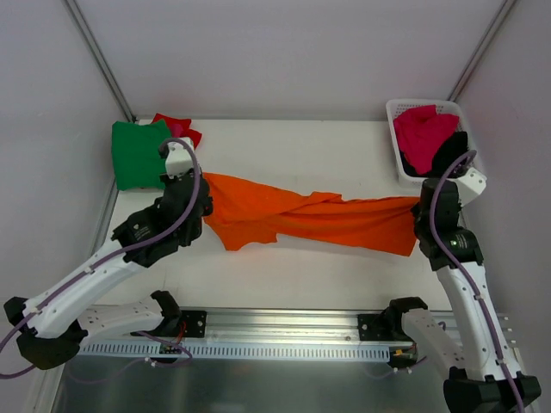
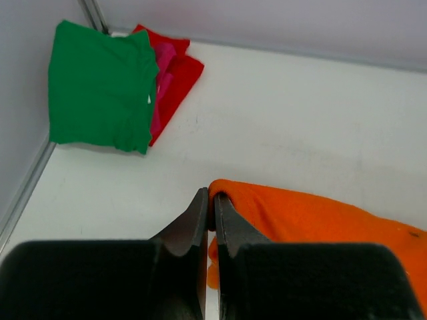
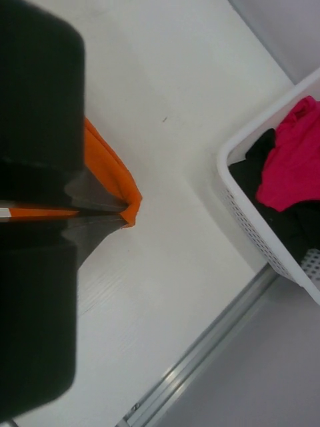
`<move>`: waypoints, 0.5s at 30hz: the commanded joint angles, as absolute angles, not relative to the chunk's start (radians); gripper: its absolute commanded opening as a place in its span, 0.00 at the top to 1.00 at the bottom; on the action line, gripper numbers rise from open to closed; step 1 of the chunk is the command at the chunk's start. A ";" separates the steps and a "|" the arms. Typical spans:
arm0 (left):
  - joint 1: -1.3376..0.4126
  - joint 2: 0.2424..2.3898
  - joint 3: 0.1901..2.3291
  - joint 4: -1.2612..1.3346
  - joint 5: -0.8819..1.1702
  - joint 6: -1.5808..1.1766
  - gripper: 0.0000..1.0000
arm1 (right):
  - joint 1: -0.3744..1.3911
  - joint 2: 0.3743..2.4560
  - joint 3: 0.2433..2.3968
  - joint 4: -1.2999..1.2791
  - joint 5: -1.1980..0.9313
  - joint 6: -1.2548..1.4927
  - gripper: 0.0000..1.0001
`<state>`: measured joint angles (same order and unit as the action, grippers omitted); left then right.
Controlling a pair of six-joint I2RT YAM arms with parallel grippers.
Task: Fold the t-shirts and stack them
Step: Flatten the tshirt out
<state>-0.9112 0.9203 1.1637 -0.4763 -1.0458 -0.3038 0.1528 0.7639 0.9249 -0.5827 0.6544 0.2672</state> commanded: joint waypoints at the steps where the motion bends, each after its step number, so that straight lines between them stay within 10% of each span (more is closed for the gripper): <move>1: -0.851 0.977 1.085 -0.488 -0.896 -0.425 1.00 | 0.144 0.825 0.891 -0.516 0.528 0.298 1.00; 6: -0.804 1.011 0.996 -0.514 -0.799 -0.541 1.00 | 0.146 0.879 0.870 -0.506 0.485 0.293 0.98; 8: -0.790 1.035 0.983 -0.526 -0.778 -0.558 0.94 | 0.146 0.891 0.874 -0.503 0.462 0.279 0.49; 9: -0.788 1.040 0.982 -0.537 -0.779 -0.563 0.58 | 0.146 0.891 0.873 -0.502 0.457 0.276 0.31; 12: -0.788 1.045 0.986 -0.549 -0.788 -0.575 0.01 | 0.147 0.884 0.868 -0.483 0.456 0.262 0.13; 15: -0.788 1.026 1.002 -0.551 -0.770 -0.586 0.01 | 0.146 0.888 0.874 -0.485 0.456 0.252 0.05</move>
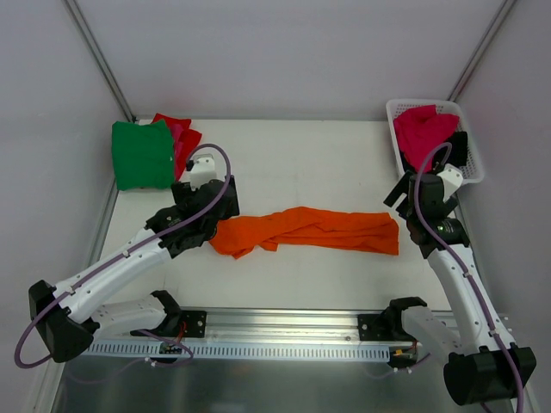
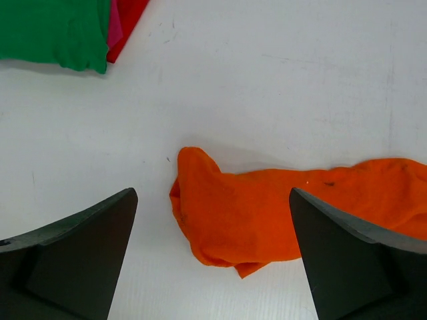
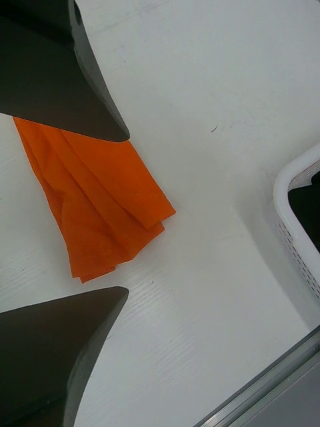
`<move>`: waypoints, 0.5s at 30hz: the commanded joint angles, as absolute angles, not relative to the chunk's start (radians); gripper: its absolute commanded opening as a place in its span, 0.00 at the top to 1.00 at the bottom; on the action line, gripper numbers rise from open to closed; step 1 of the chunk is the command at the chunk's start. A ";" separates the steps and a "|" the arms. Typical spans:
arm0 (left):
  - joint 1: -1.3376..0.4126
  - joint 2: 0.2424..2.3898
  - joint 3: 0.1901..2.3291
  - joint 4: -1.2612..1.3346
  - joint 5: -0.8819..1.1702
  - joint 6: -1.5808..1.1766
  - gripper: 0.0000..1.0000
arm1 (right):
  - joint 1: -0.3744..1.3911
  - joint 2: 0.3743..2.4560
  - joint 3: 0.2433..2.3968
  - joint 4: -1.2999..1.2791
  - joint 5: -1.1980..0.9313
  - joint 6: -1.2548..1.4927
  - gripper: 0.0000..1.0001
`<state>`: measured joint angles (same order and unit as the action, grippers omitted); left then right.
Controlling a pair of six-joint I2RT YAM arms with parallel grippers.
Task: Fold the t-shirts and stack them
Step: Flatten the tshirt out
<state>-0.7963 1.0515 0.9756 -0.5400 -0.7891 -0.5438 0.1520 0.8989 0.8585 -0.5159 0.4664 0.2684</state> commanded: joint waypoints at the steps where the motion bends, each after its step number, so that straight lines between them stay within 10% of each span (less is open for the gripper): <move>1: -0.788 1.016 1.009 -0.551 -0.758 -0.589 0.01 | 0.146 0.891 0.874 -0.482 0.453 0.250 0.05; 15: -0.815 0.951 0.684 -0.548 -0.471 -0.871 0.01 | 0.147 0.908 0.850 -0.462 0.454 0.258 0.05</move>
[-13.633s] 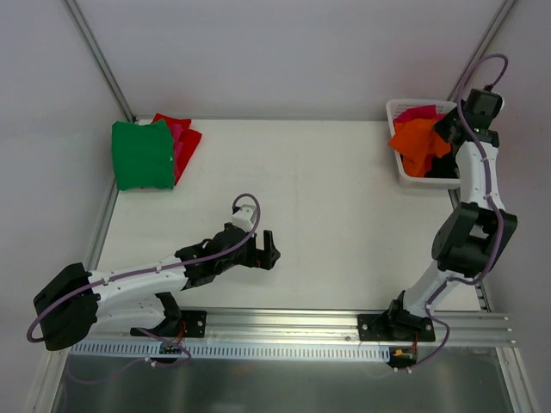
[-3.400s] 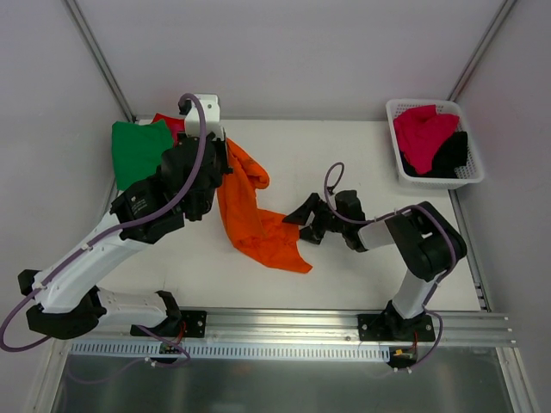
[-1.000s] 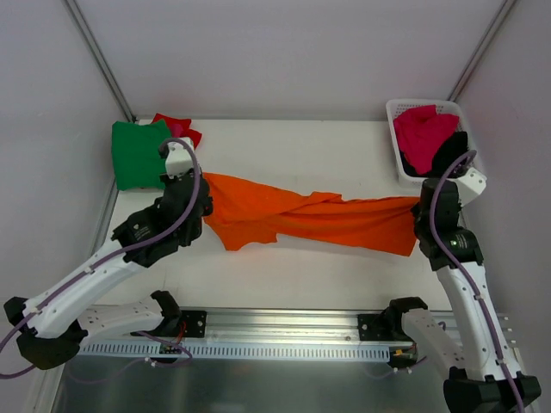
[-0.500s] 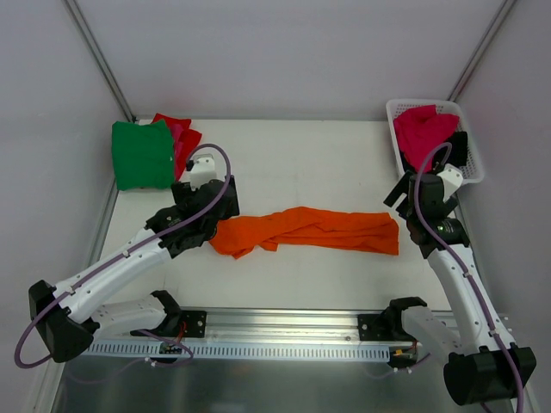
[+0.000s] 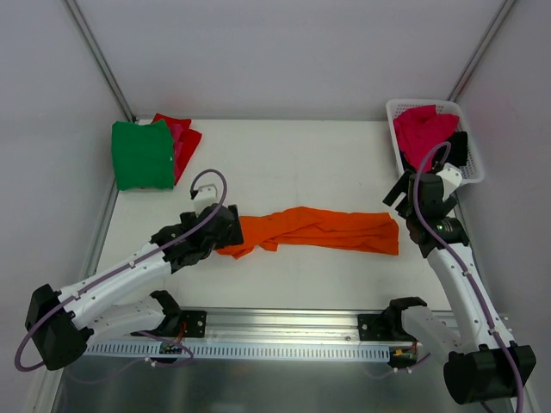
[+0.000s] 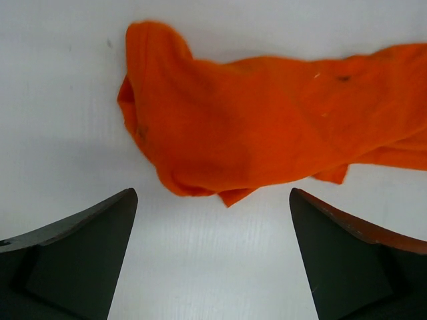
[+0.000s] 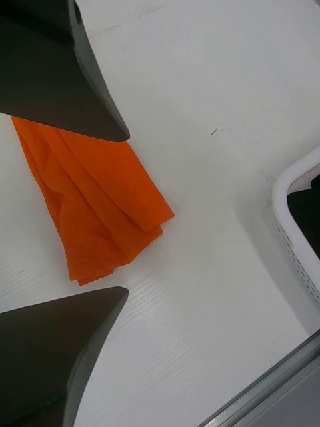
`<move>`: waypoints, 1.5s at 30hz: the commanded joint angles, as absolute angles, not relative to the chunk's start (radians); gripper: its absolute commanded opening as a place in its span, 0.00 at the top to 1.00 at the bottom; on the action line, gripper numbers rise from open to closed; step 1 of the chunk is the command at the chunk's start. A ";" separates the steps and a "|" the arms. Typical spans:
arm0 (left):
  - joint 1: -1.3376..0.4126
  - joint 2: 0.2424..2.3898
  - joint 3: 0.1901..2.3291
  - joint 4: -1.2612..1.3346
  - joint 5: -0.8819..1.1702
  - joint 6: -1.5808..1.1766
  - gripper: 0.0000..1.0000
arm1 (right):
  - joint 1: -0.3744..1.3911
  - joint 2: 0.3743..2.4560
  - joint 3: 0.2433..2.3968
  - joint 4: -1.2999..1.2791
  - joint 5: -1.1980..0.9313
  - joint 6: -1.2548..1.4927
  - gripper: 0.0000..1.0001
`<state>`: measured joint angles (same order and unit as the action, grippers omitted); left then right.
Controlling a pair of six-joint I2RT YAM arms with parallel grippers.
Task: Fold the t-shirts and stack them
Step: Flatten the tshirt out
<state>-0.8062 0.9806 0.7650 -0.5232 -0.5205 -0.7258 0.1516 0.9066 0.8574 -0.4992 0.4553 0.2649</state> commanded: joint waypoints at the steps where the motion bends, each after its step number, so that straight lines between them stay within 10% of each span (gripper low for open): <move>1: -0.815 0.942 0.625 -0.545 -0.479 -0.931 0.01 | 0.146 0.911 0.848 -0.460 0.448 0.261 0.05; 39: -0.816 0.672 0.198 -0.192 -0.525 -1.365 0.19 | 0.146 0.887 0.813 -0.462 0.479 0.261 0.05; 45: -0.816 0.669 0.144 -0.118 -0.551 -1.390 0.34 | 0.146 0.885 0.808 -0.463 0.474 0.264 0.05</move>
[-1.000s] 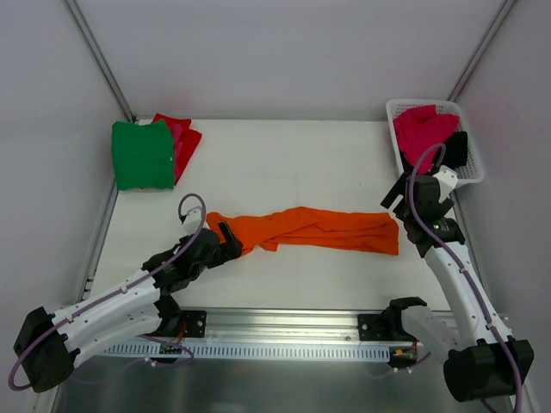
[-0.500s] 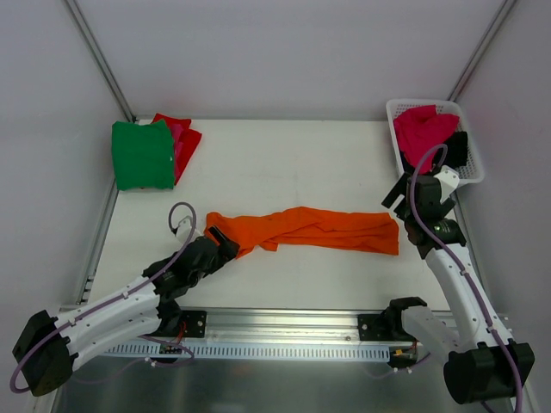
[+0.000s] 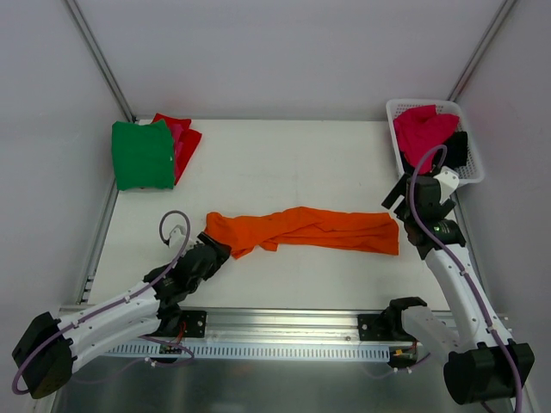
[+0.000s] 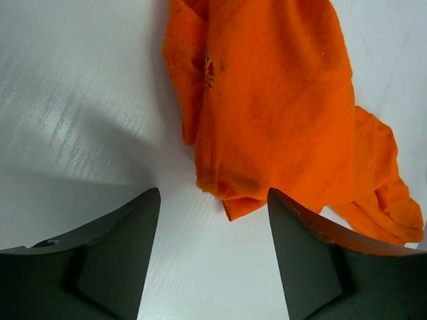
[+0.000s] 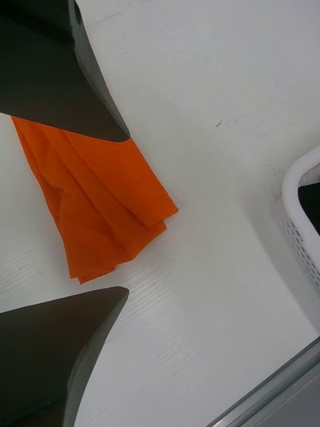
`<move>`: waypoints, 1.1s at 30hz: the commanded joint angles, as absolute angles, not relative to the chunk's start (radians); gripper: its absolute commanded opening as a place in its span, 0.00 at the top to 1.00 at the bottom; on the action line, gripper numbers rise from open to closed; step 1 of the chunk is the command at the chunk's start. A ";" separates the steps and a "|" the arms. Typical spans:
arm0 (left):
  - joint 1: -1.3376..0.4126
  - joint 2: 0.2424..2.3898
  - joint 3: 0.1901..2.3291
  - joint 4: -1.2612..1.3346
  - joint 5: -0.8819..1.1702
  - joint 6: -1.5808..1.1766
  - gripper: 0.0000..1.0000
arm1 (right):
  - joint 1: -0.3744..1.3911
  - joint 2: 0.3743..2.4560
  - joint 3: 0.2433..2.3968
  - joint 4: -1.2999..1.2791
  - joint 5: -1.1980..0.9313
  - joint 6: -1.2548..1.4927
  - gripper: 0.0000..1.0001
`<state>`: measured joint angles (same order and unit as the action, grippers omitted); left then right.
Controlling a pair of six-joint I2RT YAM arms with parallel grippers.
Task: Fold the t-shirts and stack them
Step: Flatten the tshirt out
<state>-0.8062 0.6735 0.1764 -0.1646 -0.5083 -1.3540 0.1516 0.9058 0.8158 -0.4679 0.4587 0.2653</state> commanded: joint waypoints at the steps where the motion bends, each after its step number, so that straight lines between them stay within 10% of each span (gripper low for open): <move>1: -0.816 0.669 0.141 -0.104 -0.551 -1.388 0.35 | 0.146 0.884 0.808 -0.463 0.474 0.265 0.05; 17: -0.816 0.761 0.037 0.187 -0.557 -1.364 0.65 | 0.146 0.867 0.796 -0.462 0.472 0.265 0.05; 24: -0.816 0.770 0.075 0.258 -0.552 -1.283 0.98 | 0.146 0.868 0.793 -0.462 0.474 0.262 0.06; 33: -0.830 0.646 0.279 0.111 -0.476 -1.141 1.00 | 0.146 0.865 0.792 -0.463 0.488 0.253 0.06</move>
<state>-0.8192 0.6815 0.1726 0.1486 -0.5030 -1.2266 0.1516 0.8814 0.7906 -0.4686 0.4637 0.2646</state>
